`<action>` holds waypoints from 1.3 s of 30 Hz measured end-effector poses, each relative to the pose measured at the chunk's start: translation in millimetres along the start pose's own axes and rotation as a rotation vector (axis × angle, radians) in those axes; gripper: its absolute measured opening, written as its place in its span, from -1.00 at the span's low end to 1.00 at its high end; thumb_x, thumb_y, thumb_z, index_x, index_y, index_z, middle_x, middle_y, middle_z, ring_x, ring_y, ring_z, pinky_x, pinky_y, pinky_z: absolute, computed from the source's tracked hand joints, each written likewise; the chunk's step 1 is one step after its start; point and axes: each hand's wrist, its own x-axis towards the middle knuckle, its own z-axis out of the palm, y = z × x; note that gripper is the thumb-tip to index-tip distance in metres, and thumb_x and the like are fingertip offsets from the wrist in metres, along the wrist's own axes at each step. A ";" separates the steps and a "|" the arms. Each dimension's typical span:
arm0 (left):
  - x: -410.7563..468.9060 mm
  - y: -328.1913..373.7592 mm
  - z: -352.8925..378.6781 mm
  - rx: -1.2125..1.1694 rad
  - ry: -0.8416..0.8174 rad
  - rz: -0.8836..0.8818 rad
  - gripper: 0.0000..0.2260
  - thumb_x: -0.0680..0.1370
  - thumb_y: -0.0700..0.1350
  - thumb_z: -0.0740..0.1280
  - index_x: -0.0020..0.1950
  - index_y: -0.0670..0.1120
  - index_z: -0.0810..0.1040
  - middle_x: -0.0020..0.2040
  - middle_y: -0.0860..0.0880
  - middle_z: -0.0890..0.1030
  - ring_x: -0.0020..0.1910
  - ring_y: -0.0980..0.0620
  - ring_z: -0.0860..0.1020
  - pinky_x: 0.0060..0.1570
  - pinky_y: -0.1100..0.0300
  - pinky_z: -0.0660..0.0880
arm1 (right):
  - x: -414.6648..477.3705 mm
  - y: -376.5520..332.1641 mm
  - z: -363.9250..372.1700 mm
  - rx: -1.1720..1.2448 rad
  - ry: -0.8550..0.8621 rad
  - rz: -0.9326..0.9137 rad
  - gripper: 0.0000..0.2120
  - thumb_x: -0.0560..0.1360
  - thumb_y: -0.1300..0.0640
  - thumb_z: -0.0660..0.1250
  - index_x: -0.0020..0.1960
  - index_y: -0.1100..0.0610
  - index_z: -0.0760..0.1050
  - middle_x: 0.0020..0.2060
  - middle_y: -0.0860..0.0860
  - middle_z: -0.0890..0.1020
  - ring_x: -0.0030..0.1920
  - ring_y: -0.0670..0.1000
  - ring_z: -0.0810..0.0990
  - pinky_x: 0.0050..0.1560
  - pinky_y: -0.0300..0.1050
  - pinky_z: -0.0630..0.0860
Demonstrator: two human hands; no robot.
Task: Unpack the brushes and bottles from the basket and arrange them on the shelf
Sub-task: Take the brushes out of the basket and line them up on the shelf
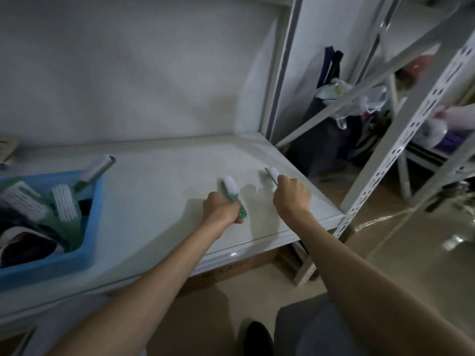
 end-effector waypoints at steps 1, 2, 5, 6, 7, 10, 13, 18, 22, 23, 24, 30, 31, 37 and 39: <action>1.3 -1.0 6.2 0.014 0.003 0.026 -0.88 0.50 -0.18 0.41 -0.21 -0.17 0.57 -0.23 -0.13 0.65 -0.47 -0.04 0.66 -0.29 0.10 0.66 | 0.0 3.9 4.9 0.005 -0.017 -0.004 -0.70 0.56 0.22 0.20 0.28 0.12 0.42 0.05 0.16 0.60 -0.01 0.17 0.60 -0.11 -0.01 0.44; 2.0 -1.5 11.4 0.031 0.000 0.052 -0.84 0.51 -0.16 0.43 -0.26 -0.15 0.56 -0.24 -0.13 0.66 -0.45 -0.04 0.66 -0.31 0.13 0.65 | 0.2 6.0 9.6 0.019 -0.043 -0.007 -0.72 0.55 0.20 0.21 0.26 0.12 0.43 0.05 0.15 0.59 -0.01 0.16 0.59 -0.11 -0.02 0.43; 6.7 -3.5 23.2 0.136 -0.016 0.165 -0.74 0.50 -0.08 0.46 -0.35 -0.13 0.54 -0.36 -0.09 0.65 -0.51 0.07 0.62 -0.49 0.31 0.54 | 4.6 7.2 14.4 0.117 -0.166 0.012 -0.72 0.52 0.07 0.31 0.20 0.11 0.45 0.06 0.12 0.55 0.03 0.16 0.57 -0.08 -0.01 0.46; 7.9 -3.4 25.8 0.196 -0.025 0.220 -0.69 0.50 -0.04 0.45 -0.38 -0.13 0.51 -0.41 -0.07 0.62 -0.51 0.07 0.58 -0.53 0.30 0.48 | 7.5 7.3 12.4 0.163 -0.224 0.030 -0.69 0.48 0.01 0.37 0.17 0.11 0.46 0.04 0.10 0.53 0.03 0.16 0.56 -0.08 -0.01 0.48; 9.7 -3.8 28.4 0.268 -0.029 0.274 -0.66 0.51 -0.01 0.43 -0.40 -0.12 0.49 -0.43 -0.04 0.57 -0.48 0.03 0.56 -0.52 0.27 0.43 | 9.9 7.3 9.4 0.207 -0.280 0.041 -0.64 0.44 -0.03 0.43 0.14 0.11 0.47 0.02 0.08 0.52 0.02 0.14 0.55 -0.08 -0.02 0.49; 11.0 -3.5 35.4 0.455 -0.053 0.388 -0.73 0.56 0.03 0.36 -0.21 -0.14 0.53 -0.24 -0.10 0.60 -0.23 -0.11 0.58 -0.34 0.15 0.39 | 12.6 7.8 4.6 0.311 -0.375 0.060 -0.62 0.37 0.04 0.53 0.08 0.17 0.52 -0.08 0.07 0.54 -0.09 0.10 0.54 -0.16 -0.07 0.51; 9.7 -2.0 39.0 0.519 -0.085 0.431 -0.76 0.59 0.02 0.29 0.01 -0.17 0.53 -0.06 -0.14 0.62 -0.11 -0.16 0.60 -0.25 0.08 0.47 | 13.4 6.1 4.1 0.356 -0.423 0.115 -0.60 0.37 0.06 0.52 0.08 0.24 0.50 -0.21 0.06 0.53 -0.17 0.09 0.58 -0.30 -0.11 0.53; 9.8 -3.9 30.4 0.513 -0.223 0.413 -0.83 0.53 -0.19 0.26 0.02 -0.20 0.60 -0.02 -0.20 0.65 -0.06 -0.19 0.62 -0.11 0.06 0.58 | 14.8 3.1 3.3 0.345 -0.463 0.176 -0.60 0.37 0.14 0.50 0.09 0.30 0.45 -0.06 0.19 0.61 -0.13 0.15 0.66 -0.23 -0.02 0.63; 5.6 -6.3 16.5 0.463 -0.359 0.386 -0.72 0.56 -0.19 0.21 0.16 -0.12 0.64 0.10 -0.10 0.66 0.01 -0.09 0.62 0.09 0.01 0.58 | 13.8 9.3 -9.1 0.431 -0.536 0.180 -0.75 0.47 0.24 0.40 0.11 0.34 0.55 -0.05 0.29 0.66 -0.17 0.14 0.64 0.00 0.10 0.65; 4.2 -7.1 11.8 0.469 -0.384 0.378 -0.72 0.56 -0.20 0.19 0.16 -0.13 0.64 0.11 -0.11 0.66 0.03 -0.10 0.62 0.12 0.01 0.57 | 12.8 9.9 -12.0 0.436 -0.503 0.183 -0.77 0.50 0.28 0.33 0.12 0.37 0.55 -0.05 0.30 0.65 -0.15 0.17 0.64 0.01 0.12 0.64; 2.5 -7.9 6.1 0.480 -0.401 0.370 -0.71 0.57 -0.21 0.17 0.16 -0.14 0.64 0.14 -0.13 0.65 0.07 -0.12 0.61 0.14 0.01 0.56 | 12.2 9.3 -13.3 0.422 -0.430 0.186 -0.75 0.51 0.32 0.26 0.15 0.39 0.53 -0.05 0.30 0.64 -0.14 0.20 0.63 -0.01 0.12 0.63; -14.1 14.5 -75.0 0.551 -0.190 0.419 -0.76 0.54 -0.14 0.21 0.08 -0.05 0.65 0.10 -0.10 0.65 0.04 -0.09 0.62 0.08 0.06 0.57 | 2.9 -39.6 -18.8 0.429 -0.155 0.068 -0.66 0.49 0.31 0.24 0.25 0.24 0.51 0.18 0.23 0.59 0.13 0.24 0.56 0.13 0.08 0.51; -14.8 18.4 -95.0 0.552 -0.107 0.434 -0.77 0.51 -0.12 0.22 0.00 -0.03 0.67 0.03 -0.09 0.68 0.01 -0.10 0.63 0.05 0.06 0.58 | -0.5 -54.0 -19.0 0.447 -0.142 0.016 -0.68 0.49 0.30 0.24 0.23 0.23 0.52 0.17 0.22 0.59 0.14 0.23 0.56 0.17 0.08 0.50; -17.6 24.4 -218.8 0.596 0.406 0.248 -0.79 0.42 -0.06 0.31 -0.29 -0.20 0.52 -0.30 -0.12 0.58 -0.25 -0.15 0.60 -0.33 0.16 0.43 | -32.7 -153.9 -20.8 0.643 -0.196 -0.350 -0.76 0.49 0.31 0.26 0.11 0.22 0.60 0.05 0.14 0.67 0.05 0.15 0.62 -0.05 -0.26 0.36; -15.1 19.4 -254.3 0.655 0.503 0.105 -0.81 0.42 -0.07 0.37 -0.21 -0.20 0.50 -0.21 -0.14 0.59 -0.21 -0.16 0.59 -0.36 0.18 0.40 | -44.9 -189.2 -16.8 0.675 -0.242 -0.449 -0.76 0.48 0.30 0.26 0.06 0.20 0.64 0.02 0.12 0.69 0.05 0.11 0.64 -0.06 -0.29 0.35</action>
